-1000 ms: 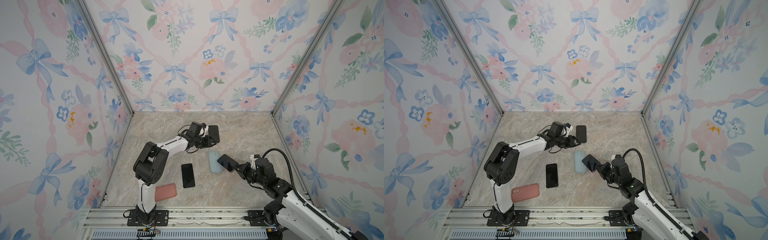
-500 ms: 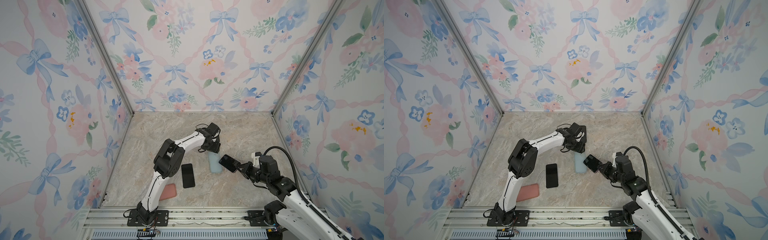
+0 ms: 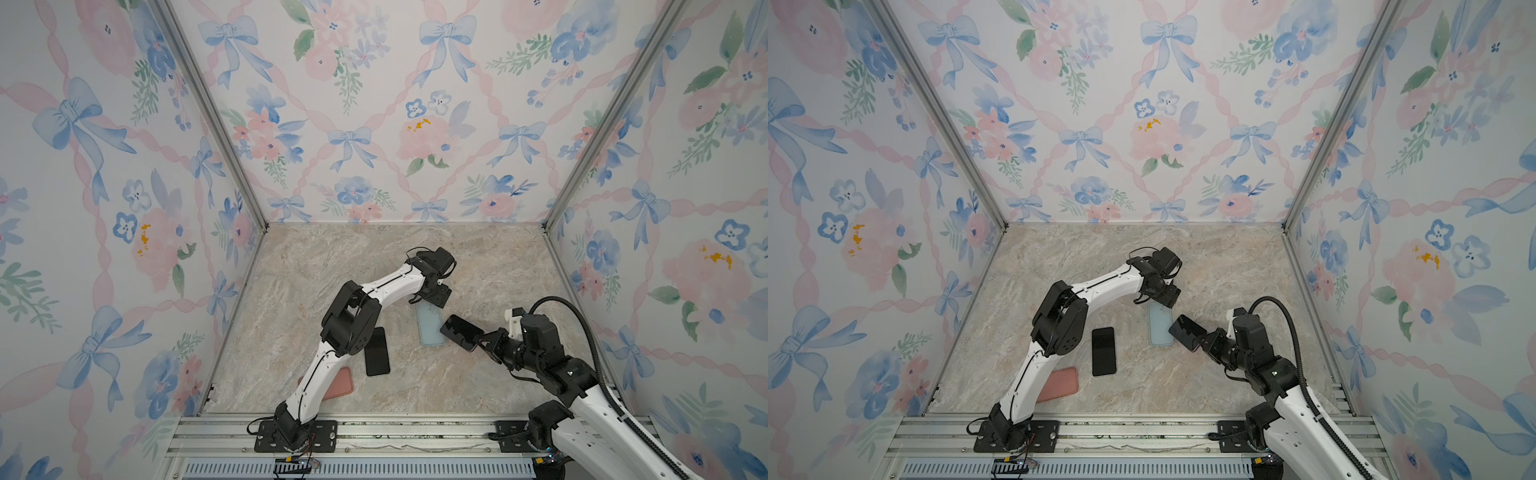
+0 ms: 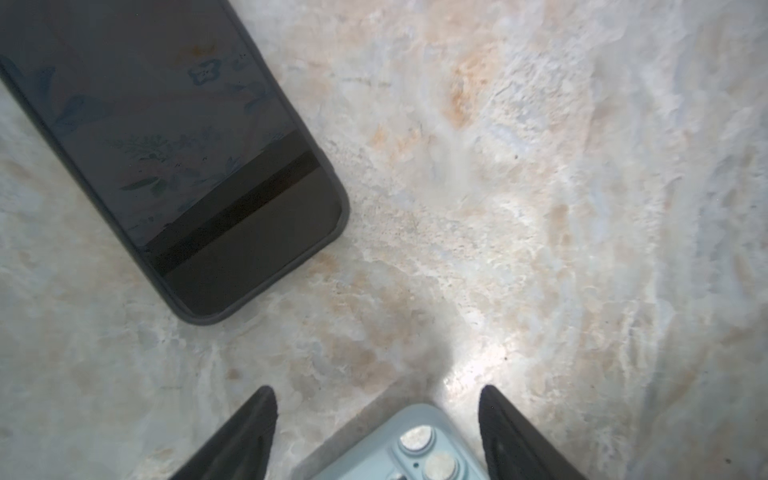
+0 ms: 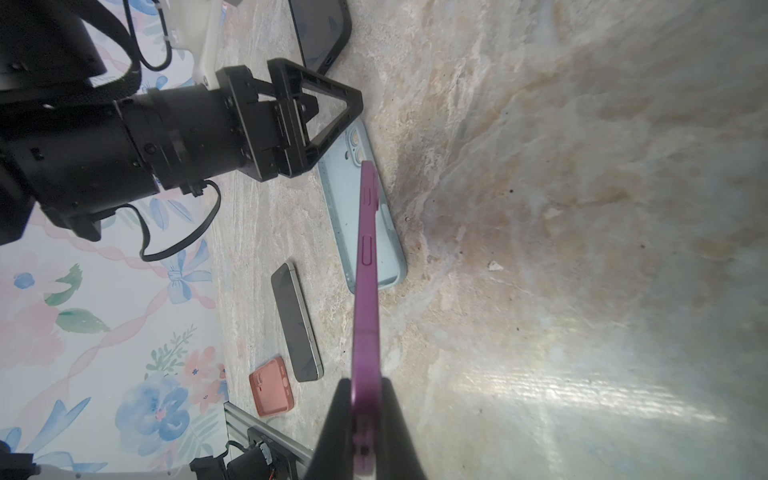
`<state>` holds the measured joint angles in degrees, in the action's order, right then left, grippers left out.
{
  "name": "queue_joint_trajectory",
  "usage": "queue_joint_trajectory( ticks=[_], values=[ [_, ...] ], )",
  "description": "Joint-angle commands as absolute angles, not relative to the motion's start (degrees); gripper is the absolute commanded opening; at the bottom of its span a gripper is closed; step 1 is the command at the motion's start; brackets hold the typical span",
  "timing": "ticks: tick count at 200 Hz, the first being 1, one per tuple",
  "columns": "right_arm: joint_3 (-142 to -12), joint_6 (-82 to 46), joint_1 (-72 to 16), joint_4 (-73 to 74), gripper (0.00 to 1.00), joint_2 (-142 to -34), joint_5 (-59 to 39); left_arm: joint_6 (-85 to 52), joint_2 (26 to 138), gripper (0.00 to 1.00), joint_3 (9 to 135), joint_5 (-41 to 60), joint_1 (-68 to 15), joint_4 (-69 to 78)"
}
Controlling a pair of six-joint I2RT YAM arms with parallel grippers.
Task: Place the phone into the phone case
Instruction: 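Hold the phone upright over the pale blue case while the left gripper reaches farther away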
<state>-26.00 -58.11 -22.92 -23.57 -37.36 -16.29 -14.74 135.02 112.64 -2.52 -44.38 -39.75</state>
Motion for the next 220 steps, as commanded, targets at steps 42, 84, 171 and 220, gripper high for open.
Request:
queue_joint_trajectory(
  ticks=[42, 84, 171, 220],
  values=[
    [-29.4, -56.7, -23.0, -21.7, 0.00, -38.0, -17.5, -13.4, 134.5, 0.67, 109.9, -8.8, -44.8, -42.8],
    [-29.5, -56.9, -24.4, -20.7, 0.00, -39.0, -17.1, -15.6, 132.3, 0.60, 105.6, -10.0, -43.9, -42.7],
    [-30.8, -56.5, -28.3, -17.6, 0.00, -43.3, -17.3, -24.8, 123.7, 0.61, 90.9, 5.2, -37.5, -39.2],
    [-30.7, -57.3, -29.0, -14.4, 0.00, -45.2, -19.4, -29.4, 115.9, 0.70, 79.3, 17.0, -34.8, -30.5]
  ],
)
